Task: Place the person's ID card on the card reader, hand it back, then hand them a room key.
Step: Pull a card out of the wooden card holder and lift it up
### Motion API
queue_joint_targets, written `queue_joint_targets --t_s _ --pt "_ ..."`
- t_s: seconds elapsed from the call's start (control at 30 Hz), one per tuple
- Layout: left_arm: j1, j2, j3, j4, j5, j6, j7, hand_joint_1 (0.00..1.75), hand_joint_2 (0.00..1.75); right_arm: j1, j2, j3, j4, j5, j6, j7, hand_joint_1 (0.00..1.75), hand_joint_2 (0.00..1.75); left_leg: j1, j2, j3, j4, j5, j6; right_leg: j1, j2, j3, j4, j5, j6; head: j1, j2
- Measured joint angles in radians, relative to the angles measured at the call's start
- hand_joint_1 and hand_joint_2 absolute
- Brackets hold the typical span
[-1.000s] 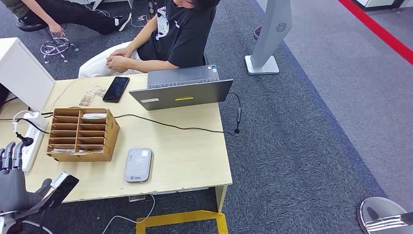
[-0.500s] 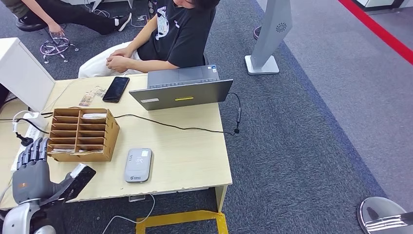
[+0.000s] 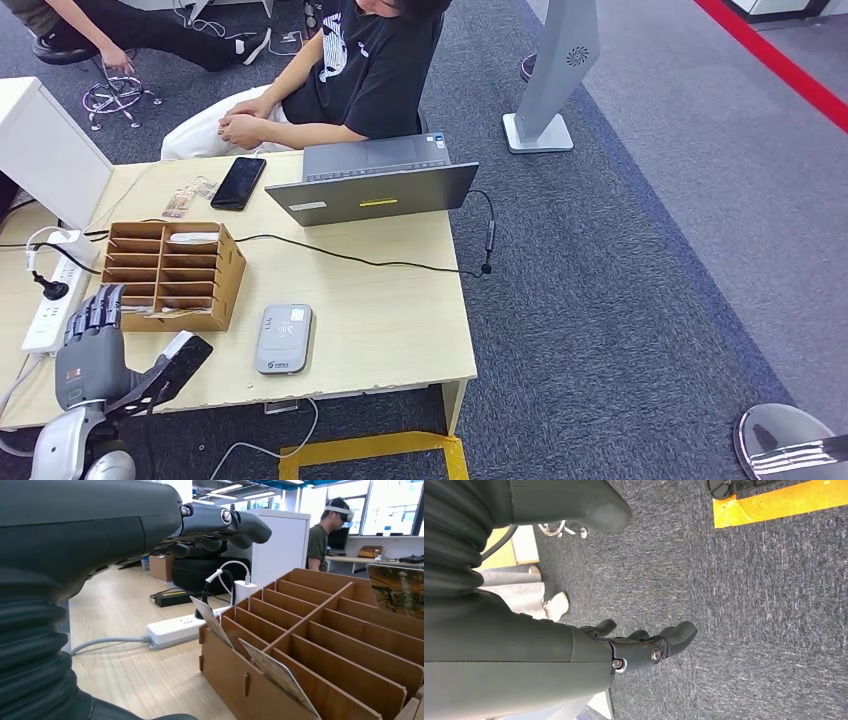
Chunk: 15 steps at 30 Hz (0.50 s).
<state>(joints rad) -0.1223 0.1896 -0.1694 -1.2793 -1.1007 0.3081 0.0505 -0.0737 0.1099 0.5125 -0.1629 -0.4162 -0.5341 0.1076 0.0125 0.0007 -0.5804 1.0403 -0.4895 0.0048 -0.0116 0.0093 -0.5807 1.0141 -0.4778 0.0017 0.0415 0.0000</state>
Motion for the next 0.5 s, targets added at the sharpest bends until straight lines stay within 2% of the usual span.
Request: queue_joint_targets --t_s 0.5 --pt "-0.023 -0.006 -0.007 0.079 -0.011 0.008 -0.011 0.0 1.75 -0.001 0.0 0.0 0.0 0.008 0.0 0.001 0.0 1.75 0.0 0.0 0.0 0.0 0.0 0.0 0.0 0.0 0.0 0.0 0.0 0.0 0.0 0.0"
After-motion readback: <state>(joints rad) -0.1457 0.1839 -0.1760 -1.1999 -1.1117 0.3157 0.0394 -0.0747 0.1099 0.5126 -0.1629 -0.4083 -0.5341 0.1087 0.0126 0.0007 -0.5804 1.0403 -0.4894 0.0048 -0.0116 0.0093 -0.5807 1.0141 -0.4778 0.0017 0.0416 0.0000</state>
